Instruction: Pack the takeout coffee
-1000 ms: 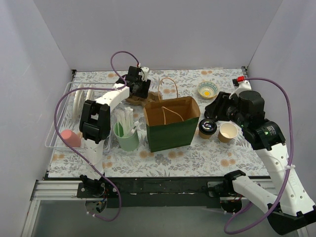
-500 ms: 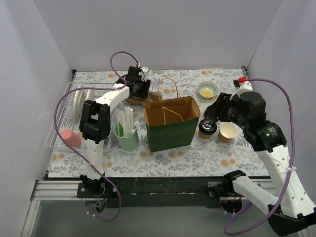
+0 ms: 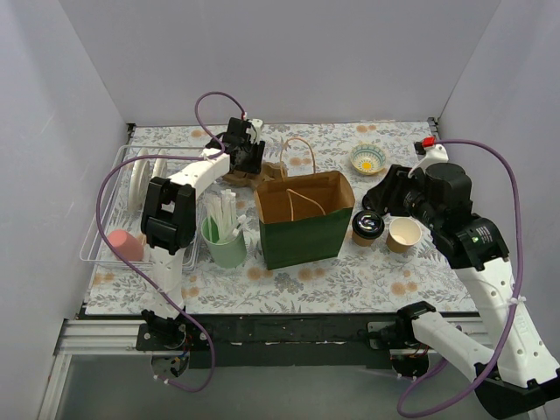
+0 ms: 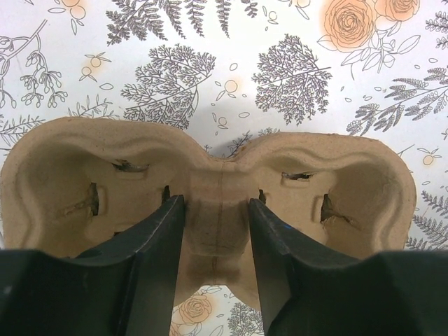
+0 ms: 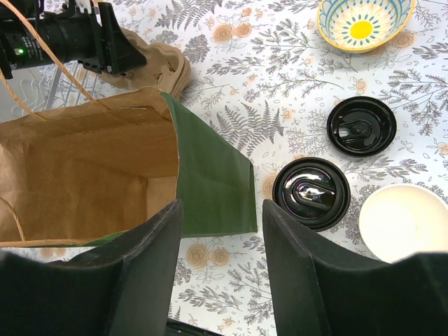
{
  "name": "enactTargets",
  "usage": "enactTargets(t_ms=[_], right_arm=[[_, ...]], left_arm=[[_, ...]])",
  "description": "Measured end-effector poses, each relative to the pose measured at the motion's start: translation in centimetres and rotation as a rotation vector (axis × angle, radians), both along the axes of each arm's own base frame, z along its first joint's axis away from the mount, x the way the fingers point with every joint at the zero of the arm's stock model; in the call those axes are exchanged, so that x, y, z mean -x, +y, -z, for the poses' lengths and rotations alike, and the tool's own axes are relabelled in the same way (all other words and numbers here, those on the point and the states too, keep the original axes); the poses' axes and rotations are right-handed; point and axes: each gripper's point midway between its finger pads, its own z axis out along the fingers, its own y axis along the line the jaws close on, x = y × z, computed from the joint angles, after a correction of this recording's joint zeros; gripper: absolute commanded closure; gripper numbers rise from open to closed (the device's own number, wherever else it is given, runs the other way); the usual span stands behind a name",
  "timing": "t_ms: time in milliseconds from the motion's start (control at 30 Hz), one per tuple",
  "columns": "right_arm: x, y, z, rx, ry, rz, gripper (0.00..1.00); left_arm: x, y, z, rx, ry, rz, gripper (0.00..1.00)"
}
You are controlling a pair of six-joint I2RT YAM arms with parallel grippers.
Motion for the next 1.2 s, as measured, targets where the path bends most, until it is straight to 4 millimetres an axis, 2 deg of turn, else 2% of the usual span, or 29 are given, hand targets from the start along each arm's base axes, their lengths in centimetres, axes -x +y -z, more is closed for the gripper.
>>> enactTargets(t_ms=[233,467,667,933,1200], right_arm=[[0.1,-0.1,-0.2,-0.001,-0.006,0.004,0.44],[0.1,-0.3,-0.6,-0.002,-0.015,0.015,0.44],[0.0,-0.4,-0.6,0.000,-0.012,0.019,0.45],[-1.4,-0.1,-2.5,0.014,-0.022,0.023,0.45],[-2.6,0.2,-5.5,0.009,-0.078,0.029,0.46]], left_arm=[[0.2,0.1,-0.5,-0.002,0.020,-0.011,0.60],[-1.3,0.0,-4.4,0.012,-0.037,-0.052,0.62],[-1.1,0.5,-5.8,0.011,-0.019,-0.098,0.69],[-1.6,0.0,-10.7,0.114,-0.037,-0.220,0.69],[0.3,-0.4,-15.6,0.236,-0.006,-0.298,0.72]])
